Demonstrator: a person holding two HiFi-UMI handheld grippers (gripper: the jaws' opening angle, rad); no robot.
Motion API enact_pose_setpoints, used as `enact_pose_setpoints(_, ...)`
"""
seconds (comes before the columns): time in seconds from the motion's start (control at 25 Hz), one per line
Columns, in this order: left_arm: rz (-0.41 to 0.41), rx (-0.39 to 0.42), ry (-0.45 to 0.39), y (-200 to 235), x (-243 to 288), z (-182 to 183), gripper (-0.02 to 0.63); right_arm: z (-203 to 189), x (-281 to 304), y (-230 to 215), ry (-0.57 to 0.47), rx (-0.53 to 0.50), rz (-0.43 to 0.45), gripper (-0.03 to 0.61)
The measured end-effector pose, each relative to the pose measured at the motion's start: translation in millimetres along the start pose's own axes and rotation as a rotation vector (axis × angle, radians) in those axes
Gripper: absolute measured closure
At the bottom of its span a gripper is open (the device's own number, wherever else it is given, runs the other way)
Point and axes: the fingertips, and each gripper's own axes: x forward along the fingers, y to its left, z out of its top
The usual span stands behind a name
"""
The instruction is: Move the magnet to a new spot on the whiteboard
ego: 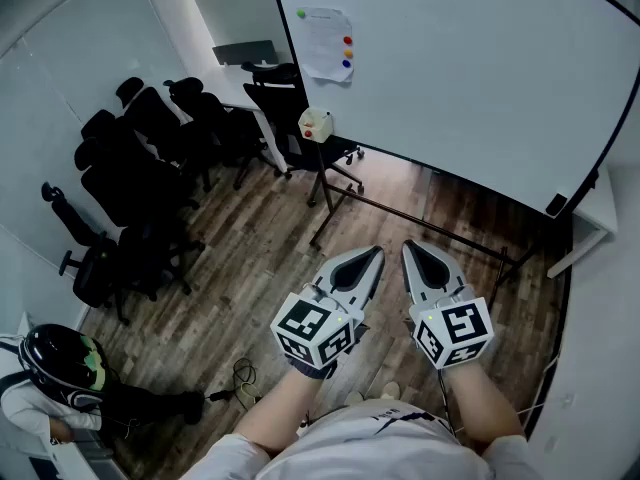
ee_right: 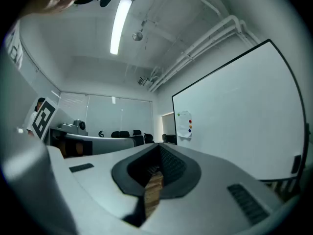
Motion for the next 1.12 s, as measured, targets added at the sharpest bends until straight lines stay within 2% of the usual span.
enact_pose_setpoints(0.72,0.074,0.015,0.016,-2.6,33.1,-12.0,0.603,2.4,1.8,-33.8,-0.028,0.05,0.063,0.566)
enact_pose_setpoints(0.88,0.088,0.012,0.01,11.7,38.3,-9.4,0.603,3.0,13.8,-37.0,-0.024,0.054,0.073,0.566)
enact_pose_setpoints(1.12,0.075,0.012,-0.001,58.9,58.3,-8.1,0.603,-9.2,59.8,-44.9,-0.012,0.04,0.061,0.566)
